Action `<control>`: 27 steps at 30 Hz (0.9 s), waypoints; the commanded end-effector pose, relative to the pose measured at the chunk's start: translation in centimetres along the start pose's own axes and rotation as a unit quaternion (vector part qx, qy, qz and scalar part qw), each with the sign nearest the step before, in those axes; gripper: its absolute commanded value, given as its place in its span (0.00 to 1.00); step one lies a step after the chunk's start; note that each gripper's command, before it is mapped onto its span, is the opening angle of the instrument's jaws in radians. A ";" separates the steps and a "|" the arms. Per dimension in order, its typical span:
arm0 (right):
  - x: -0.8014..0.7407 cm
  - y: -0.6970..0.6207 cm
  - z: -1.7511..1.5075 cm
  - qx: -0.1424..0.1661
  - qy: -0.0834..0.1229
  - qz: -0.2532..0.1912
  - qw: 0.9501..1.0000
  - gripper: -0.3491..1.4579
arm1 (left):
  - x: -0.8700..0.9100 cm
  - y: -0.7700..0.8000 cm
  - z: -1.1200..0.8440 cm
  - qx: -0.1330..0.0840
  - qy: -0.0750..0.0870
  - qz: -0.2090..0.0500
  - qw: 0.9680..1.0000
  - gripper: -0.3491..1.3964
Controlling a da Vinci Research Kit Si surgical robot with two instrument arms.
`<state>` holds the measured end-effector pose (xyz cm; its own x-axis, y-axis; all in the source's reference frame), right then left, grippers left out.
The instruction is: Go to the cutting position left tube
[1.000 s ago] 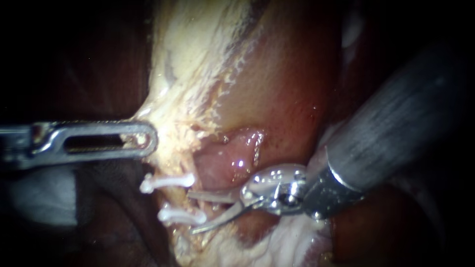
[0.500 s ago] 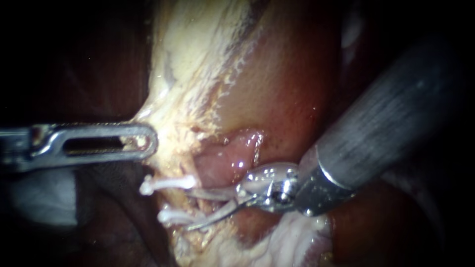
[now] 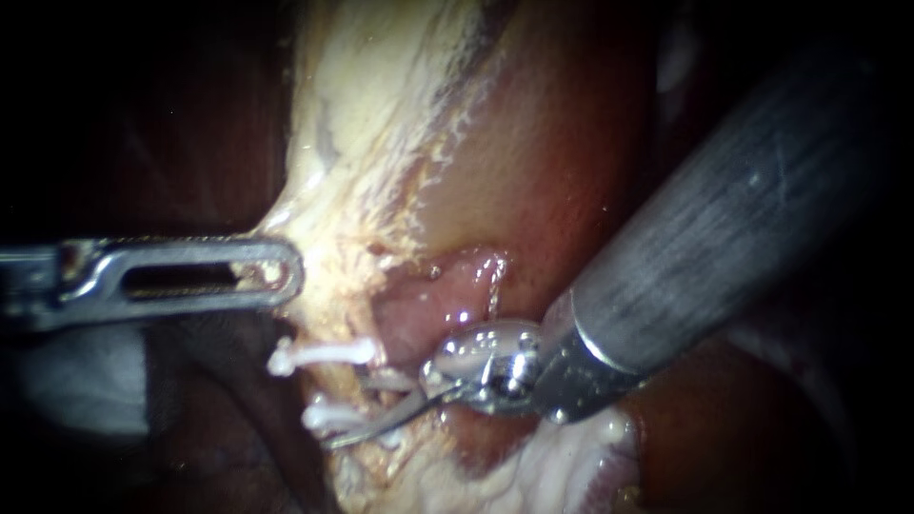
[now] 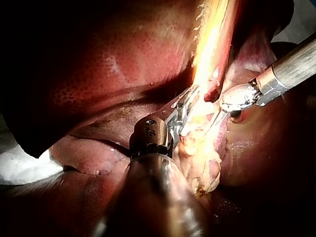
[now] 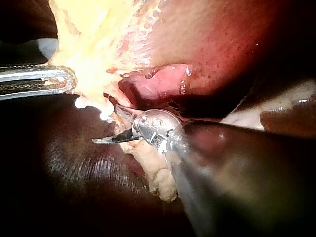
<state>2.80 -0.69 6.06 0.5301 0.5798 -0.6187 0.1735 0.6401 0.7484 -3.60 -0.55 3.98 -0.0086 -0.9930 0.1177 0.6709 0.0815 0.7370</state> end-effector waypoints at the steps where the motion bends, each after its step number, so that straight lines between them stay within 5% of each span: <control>1: 0.01 0.00 0.01 0.003 0.004 0.000 1.000 0.86 | 0.00 0.00 0.00 0.000 0.000 0.000 1.000 0.00; 27: 0.11 0.11 0.35 0.030 0.026 -0.013 0.999 0.81 | 0.00 0.00 0.01 0.000 0.000 0.000 1.000 0.00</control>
<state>3.18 -0.73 6.16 0.4805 0.5898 -0.6490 0.2382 0.6245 0.7439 -3.60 -0.54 3.99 -0.0086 -0.9930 0.1176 0.6710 0.0815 0.7369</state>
